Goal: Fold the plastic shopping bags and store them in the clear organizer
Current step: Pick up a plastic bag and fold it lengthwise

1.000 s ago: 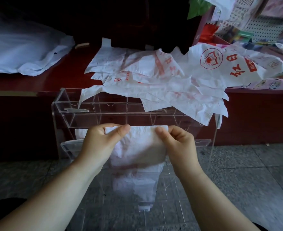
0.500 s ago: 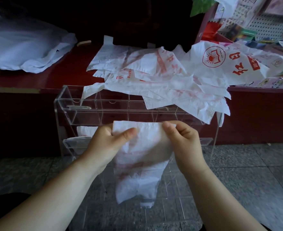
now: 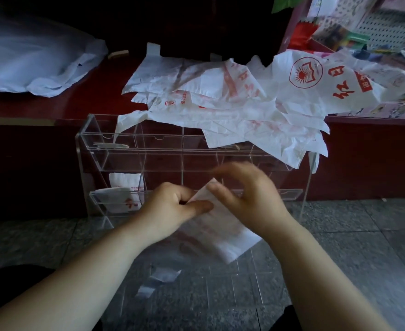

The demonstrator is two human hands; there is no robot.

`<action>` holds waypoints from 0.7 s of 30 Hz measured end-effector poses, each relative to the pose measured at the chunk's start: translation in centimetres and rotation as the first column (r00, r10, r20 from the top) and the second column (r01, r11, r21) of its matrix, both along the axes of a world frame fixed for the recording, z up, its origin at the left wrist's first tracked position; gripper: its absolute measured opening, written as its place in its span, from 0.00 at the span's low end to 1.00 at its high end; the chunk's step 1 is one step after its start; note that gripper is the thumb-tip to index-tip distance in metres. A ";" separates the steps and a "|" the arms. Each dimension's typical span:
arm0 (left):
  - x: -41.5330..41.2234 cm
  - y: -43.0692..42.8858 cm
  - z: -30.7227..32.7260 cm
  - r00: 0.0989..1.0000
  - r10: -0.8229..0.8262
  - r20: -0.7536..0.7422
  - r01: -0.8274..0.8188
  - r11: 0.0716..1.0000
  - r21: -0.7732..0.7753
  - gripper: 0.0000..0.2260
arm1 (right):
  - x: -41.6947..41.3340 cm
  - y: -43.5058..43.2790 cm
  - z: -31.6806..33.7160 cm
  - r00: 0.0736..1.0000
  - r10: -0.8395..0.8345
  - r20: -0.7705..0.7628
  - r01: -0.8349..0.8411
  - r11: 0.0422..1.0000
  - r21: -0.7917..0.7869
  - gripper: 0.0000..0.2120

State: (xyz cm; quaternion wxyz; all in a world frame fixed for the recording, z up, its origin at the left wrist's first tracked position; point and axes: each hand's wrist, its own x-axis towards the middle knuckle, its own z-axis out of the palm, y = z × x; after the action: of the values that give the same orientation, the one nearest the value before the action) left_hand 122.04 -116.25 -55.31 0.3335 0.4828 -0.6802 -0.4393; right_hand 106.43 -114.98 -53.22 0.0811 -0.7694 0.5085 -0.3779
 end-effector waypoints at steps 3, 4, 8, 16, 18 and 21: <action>-0.2 0.0 -0.2 1.000 0.006 -0.027 -0.006 1.000 -0.003 0.19 | 0.5 -0.4 -0.6 0.998 0.003 0.066 -0.012 0.991 0.135 0.13; -0.1 0.0 -0.2 0.999 0.009 -0.051 -0.009 1.000 -0.002 0.19 | 0.4 -0.5 -0.6 0.995 -0.016 0.094 0.003 0.990 0.140 0.15; 0.8 -0.9 0.3 0.994 0.007 -0.110 -0.004 0.999 0.032 0.19 | -0.3 -1.5 0.9 0.967 -0.119 0.227 0.076 0.979 0.189 0.14; 3.7 -1.6 1.0 0.995 -0.064 -0.079 0.072 0.992 0.105 0.19 | -2.1 -2.8 7.7 0.925 -0.254 0.282 0.198 0.957 0.210 0.09; 4.1 -1.7 0.9 0.998 -0.056 -0.041 0.060 0.994 0.097 0.19 | -2.3 -2.8 9.1 0.933 -0.275 0.232 0.228 0.951 0.211 0.08; 5.0 -1.9 0.9 0.996 -0.018 -0.088 0.027 0.994 0.104 0.18 | -2.6 -2.6 10.5 0.922 -0.317 0.223 0.270 0.938 0.218 0.10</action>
State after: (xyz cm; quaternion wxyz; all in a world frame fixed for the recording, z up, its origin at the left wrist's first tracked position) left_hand 127.03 -118.16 -54.40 0.3320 0.4723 -0.6465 -0.4988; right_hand 103.79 -117.58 -42.71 0.1583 -0.6186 0.6363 -0.4329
